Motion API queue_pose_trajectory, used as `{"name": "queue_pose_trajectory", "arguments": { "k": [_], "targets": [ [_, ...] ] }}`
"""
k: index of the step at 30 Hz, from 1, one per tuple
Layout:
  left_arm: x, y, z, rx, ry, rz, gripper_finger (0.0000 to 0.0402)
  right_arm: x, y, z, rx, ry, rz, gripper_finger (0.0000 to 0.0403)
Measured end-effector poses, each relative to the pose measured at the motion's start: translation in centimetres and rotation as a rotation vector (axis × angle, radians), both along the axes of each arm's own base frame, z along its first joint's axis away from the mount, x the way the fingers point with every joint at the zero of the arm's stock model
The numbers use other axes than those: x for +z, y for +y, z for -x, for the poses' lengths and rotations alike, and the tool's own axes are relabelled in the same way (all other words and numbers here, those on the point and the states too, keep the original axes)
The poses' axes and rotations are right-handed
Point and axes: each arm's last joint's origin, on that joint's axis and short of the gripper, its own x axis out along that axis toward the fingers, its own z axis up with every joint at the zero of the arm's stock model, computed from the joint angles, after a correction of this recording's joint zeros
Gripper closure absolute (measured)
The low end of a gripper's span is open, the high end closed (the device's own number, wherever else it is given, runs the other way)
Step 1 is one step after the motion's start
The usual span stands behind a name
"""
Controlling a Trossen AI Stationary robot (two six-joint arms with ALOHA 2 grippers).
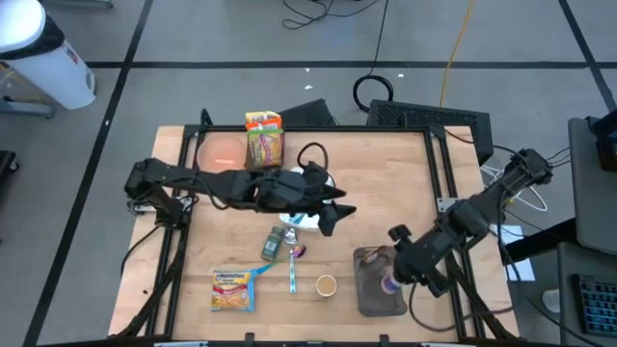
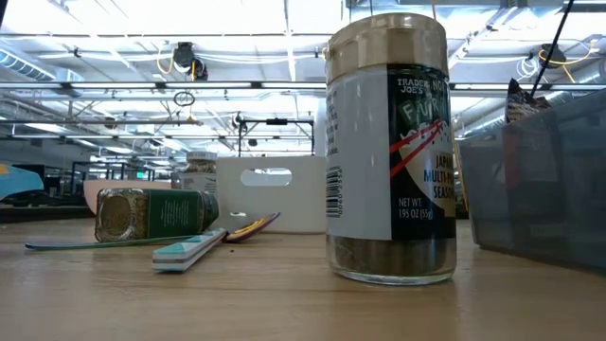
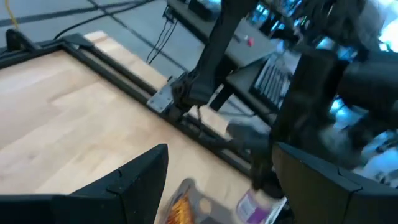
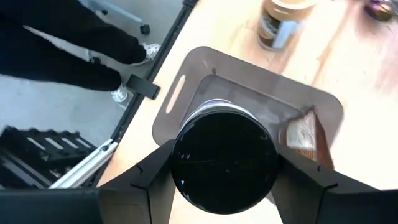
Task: Pick & Place Food Item
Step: Put the black seasoning bottle into the bottom black bin
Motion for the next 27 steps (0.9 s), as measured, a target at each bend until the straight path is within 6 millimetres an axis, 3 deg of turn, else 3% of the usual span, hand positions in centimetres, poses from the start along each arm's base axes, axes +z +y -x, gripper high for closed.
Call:
{"name": "queue_pose_trajectory", "arguments": {
  "k": [8,21,27],
  "targets": [
    [0.3,-0.4,0.0,-0.001,-0.038,0.029,0.0108,-2.0,1.5,-2.1,0.092,-0.022,0.094,0.0204],
    [0.4,-0.4,0.0,-0.001,-0.040,0.026,0.0108,-4.4,1.1,-5.6,0.161,-0.073,0.232,0.0204],
    [0.4,-0.4,0.0,-0.001,-0.039,0.024,0.0107,-5.0,1.2,-6.0,0.285,-0.139,0.376,0.0204]
  ]
}}
